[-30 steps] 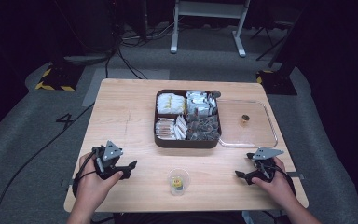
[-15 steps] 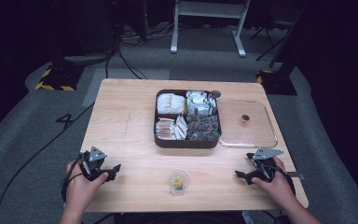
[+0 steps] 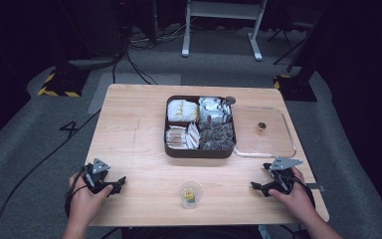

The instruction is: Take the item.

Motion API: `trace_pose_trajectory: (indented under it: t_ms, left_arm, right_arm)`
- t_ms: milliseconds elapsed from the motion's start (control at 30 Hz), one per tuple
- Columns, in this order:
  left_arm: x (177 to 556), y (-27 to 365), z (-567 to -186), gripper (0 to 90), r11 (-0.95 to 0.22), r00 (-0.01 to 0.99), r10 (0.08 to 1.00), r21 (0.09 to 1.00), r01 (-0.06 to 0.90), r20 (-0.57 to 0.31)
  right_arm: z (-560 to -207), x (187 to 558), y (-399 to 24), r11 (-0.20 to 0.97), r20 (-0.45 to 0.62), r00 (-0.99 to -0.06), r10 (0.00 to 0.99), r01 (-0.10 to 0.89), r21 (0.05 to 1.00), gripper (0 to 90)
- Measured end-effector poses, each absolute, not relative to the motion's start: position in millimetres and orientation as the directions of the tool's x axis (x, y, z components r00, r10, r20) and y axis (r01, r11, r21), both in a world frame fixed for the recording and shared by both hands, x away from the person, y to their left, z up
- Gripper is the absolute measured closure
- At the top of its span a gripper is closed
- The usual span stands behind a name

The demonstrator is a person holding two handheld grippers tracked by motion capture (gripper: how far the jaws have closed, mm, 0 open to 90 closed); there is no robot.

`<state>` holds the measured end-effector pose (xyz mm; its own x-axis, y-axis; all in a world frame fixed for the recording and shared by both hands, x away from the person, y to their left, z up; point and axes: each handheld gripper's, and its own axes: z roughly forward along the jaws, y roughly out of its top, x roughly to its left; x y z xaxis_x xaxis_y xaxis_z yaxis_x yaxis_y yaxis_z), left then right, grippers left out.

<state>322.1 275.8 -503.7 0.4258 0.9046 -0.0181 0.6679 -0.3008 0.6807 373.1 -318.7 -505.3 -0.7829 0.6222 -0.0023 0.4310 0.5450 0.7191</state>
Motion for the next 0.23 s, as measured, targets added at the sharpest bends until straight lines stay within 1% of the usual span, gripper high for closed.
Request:
trace_pose_trajectory:
  t_ms: [33,233]
  left_arm:
    - [322.6,276.0,-505.0,14.0,-0.293,0.420,0.907,0.690,0.662,-0.017]
    - [323.0,273.8,-505.1,12.6,-0.282,0.404,0.915,0.688,0.669,-0.017]
  right_arm:
    - [-505.3,373.1,-318.7,0.545,-0.002,-0.783,0.622,0.431,0.719,4.5]
    - [-505.3,372.8,-318.7,0.545,-0.002,-0.783,0.622,0.432,0.719,4.5]
